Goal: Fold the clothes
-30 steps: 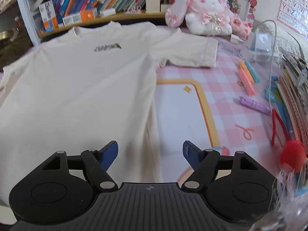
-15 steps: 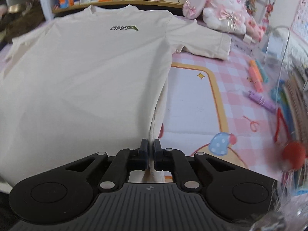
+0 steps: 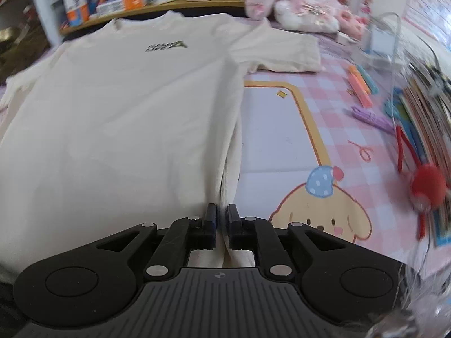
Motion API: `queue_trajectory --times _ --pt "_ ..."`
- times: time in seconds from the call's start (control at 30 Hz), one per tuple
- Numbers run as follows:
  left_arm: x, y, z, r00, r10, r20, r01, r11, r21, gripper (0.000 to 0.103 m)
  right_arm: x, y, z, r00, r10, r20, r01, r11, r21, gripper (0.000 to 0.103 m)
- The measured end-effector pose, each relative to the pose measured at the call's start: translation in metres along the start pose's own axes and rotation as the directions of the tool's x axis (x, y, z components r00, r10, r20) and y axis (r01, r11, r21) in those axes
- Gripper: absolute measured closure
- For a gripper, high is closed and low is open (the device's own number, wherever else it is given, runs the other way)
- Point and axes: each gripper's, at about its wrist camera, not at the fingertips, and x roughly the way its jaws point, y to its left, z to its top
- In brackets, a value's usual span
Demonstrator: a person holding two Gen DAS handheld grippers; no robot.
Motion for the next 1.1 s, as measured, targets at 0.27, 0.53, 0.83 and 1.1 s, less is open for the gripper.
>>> queue_trajectory --times 0.27,0.53,0.83,1.1 --pt "0.018 -0.044 0.024 0.994 -0.108 0.027 0.106 0.992 0.071 0.067 -0.012 0.012 0.003 0.998 -0.033 0.057 0.031 0.999 0.036 0.056" --pt "0.019 -0.076 0.027 0.981 -0.187 0.041 0.172 0.954 0.245 0.036 -0.027 0.036 0.001 0.996 -0.036 0.08 0.034 0.999 0.027 0.043" --pt "0.027 -0.087 0.023 0.979 -0.199 -0.029 0.198 0.928 0.316 0.029 -0.028 0.052 -0.004 0.997 -0.029 0.07 0.027 0.999 0.027 0.037" --pt "0.033 -0.099 0.023 0.972 -0.225 -0.061 0.232 0.909 0.346 0.027 -0.032 0.054 -0.011 0.997 -0.04 0.062 0.038 0.999 0.035 0.034"
